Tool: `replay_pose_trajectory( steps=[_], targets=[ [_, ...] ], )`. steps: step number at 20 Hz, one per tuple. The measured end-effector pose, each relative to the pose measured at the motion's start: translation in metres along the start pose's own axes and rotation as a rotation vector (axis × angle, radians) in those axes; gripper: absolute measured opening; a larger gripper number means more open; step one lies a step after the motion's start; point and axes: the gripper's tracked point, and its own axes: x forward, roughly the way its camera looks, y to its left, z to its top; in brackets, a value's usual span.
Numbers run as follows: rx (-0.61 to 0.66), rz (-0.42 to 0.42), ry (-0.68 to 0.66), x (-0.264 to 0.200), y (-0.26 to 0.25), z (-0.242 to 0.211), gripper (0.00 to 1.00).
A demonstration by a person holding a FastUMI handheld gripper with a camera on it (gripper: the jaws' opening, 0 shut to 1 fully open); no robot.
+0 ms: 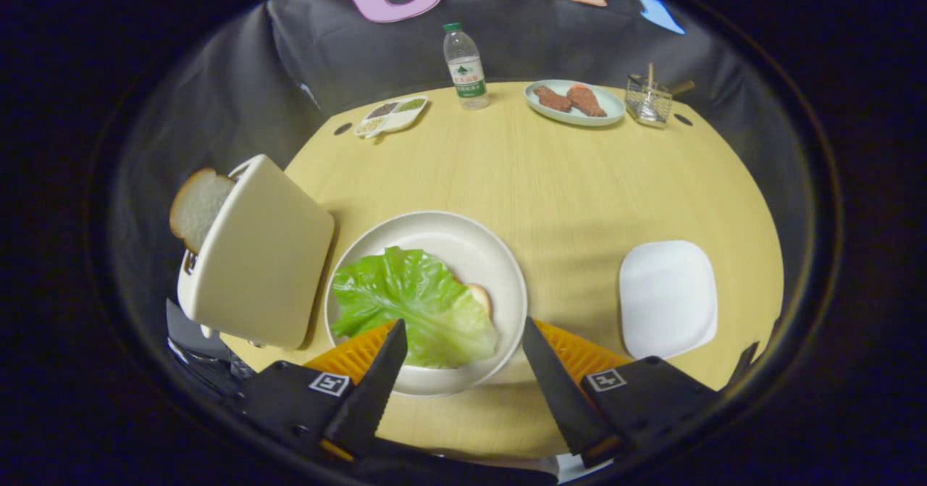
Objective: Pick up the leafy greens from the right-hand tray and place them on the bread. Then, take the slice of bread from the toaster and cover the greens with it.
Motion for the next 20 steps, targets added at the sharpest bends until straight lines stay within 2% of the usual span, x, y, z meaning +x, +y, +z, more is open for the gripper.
replay_pose_trajectory(
  steps=[3, 9, 15, 20],
  targets=[
    [-0.014, 0.065, -0.022, -0.017, 0.031, 0.011, 1.0],
    [-0.04, 0.227, -0.05, -0.045, 0.115, 0.036, 1.0],
    [-0.106, 0.36, -0.034, -0.053, 0.199, 0.052, 1.0],
    [-0.157, 0.426, -0.07, -0.059, 0.25, 0.066, 1.0]
  ],
)
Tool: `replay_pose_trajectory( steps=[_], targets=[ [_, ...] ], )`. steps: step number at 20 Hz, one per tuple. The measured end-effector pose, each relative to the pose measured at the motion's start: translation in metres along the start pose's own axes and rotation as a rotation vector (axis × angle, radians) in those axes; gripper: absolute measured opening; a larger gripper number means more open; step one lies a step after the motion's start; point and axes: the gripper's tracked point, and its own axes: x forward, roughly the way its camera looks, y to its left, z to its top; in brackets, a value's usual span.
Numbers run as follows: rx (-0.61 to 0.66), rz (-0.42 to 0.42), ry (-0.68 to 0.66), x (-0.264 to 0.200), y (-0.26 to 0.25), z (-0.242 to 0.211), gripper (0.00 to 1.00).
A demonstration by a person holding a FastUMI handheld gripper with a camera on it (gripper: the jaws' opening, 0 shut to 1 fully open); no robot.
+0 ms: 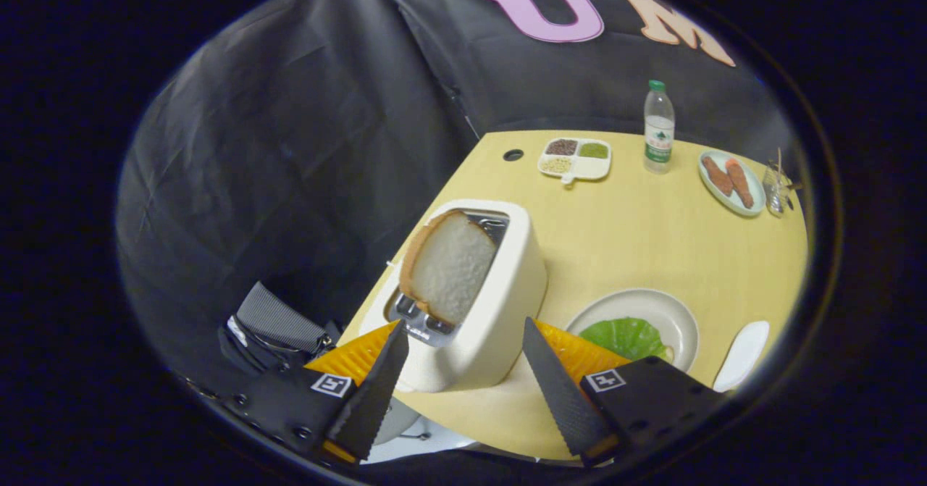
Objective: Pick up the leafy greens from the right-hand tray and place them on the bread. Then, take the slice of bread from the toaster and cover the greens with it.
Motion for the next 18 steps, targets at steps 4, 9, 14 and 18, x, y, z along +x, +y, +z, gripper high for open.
replay_pose_trajectory(
  steps=[4, 9, 14, 18],
  targets=[
    [-0.012, 0.021, -0.042, 0.015, 0.018, 0.021, 0.99],
    [-0.042, 0.011, -0.027, 0.038, 0.024, 0.023, 0.72],
    [-0.052, -0.01, -0.032, 0.043, 0.019, 0.025, 0.46],
    [-0.052, -0.009, -0.039, 0.034, 0.015, 0.027, 0.3]
  ],
)
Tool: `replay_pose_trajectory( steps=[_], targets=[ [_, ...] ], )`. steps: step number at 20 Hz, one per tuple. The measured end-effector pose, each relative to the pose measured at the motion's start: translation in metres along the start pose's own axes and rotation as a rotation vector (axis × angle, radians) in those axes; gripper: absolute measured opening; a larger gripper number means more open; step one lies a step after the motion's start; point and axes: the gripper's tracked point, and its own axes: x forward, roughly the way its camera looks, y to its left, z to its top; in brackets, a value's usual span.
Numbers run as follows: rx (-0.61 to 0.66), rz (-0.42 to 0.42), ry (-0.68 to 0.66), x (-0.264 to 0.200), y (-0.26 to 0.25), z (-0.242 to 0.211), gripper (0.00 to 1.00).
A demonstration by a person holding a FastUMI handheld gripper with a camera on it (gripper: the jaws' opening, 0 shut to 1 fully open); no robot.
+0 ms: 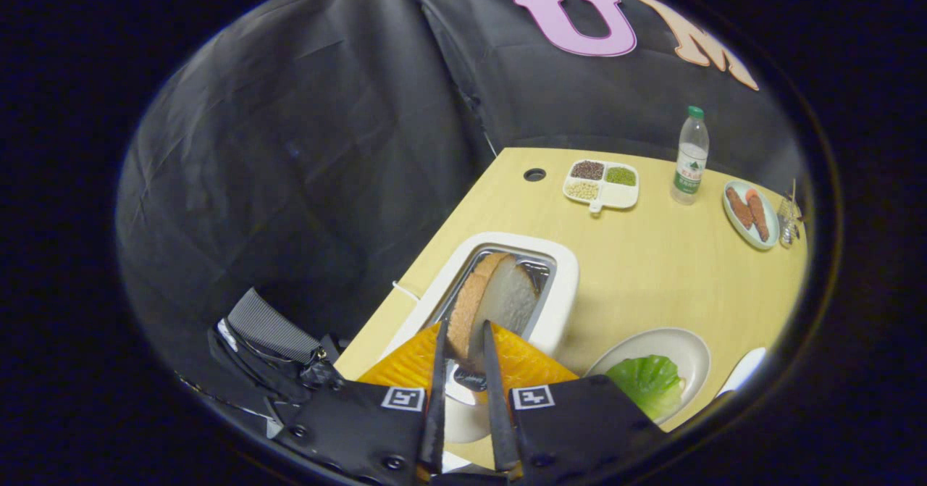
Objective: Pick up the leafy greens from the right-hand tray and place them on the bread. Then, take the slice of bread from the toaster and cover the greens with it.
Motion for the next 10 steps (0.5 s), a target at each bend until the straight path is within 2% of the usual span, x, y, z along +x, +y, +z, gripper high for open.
replay_pose_trajectory(
  steps=[2, 6, 10],
  targets=[
    [0.025, -0.013, -0.029, -0.006, -0.01, 0.008, 0.27],
    [0.086, 0.036, -0.074, -0.027, -0.013, 0.027, 0.14],
    [0.15, 0.096, -0.078, -0.051, -0.01, 0.036, 0.14]
  ],
)
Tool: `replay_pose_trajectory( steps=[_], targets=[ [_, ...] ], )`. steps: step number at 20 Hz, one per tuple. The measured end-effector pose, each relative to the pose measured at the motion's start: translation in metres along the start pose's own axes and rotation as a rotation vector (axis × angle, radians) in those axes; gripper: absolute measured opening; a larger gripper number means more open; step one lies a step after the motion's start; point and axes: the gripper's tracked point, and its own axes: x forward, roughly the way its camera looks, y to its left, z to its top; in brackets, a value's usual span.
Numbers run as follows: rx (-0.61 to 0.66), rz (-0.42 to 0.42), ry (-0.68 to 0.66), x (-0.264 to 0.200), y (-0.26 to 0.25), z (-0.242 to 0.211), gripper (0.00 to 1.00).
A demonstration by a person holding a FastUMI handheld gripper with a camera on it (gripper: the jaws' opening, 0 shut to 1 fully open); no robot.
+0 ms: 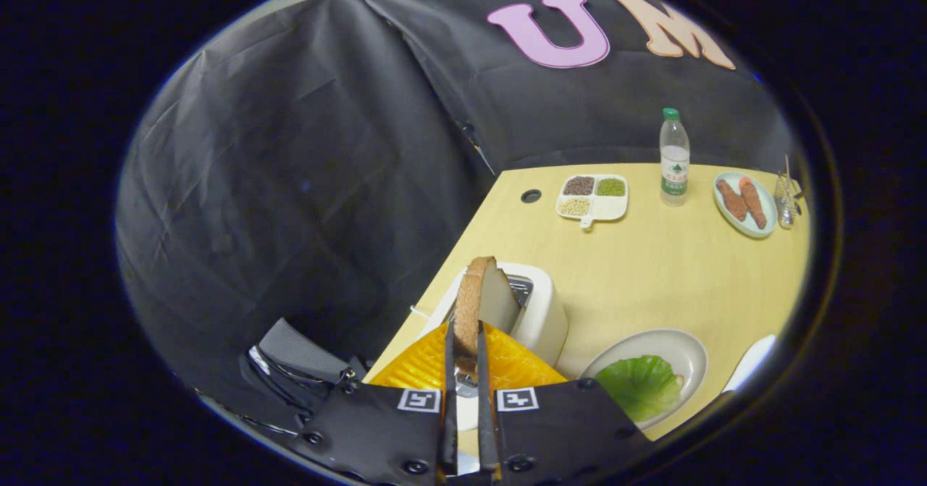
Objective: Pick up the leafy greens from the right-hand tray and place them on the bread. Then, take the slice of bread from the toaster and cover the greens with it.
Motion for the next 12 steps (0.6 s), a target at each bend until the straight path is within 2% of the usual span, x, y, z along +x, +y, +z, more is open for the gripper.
replay_pose_trajectory(
  steps=[3, 7, 12],
  targets=[
    [0.072, 0.047, -0.026, -0.019, 0.0, 0.018, 0.14],
    [0.16, 0.051, -0.079, -0.052, -0.022, 0.033, 0.14],
    [0.216, -0.095, -0.143, -0.083, -0.101, 0.023, 0.14]
  ],
)
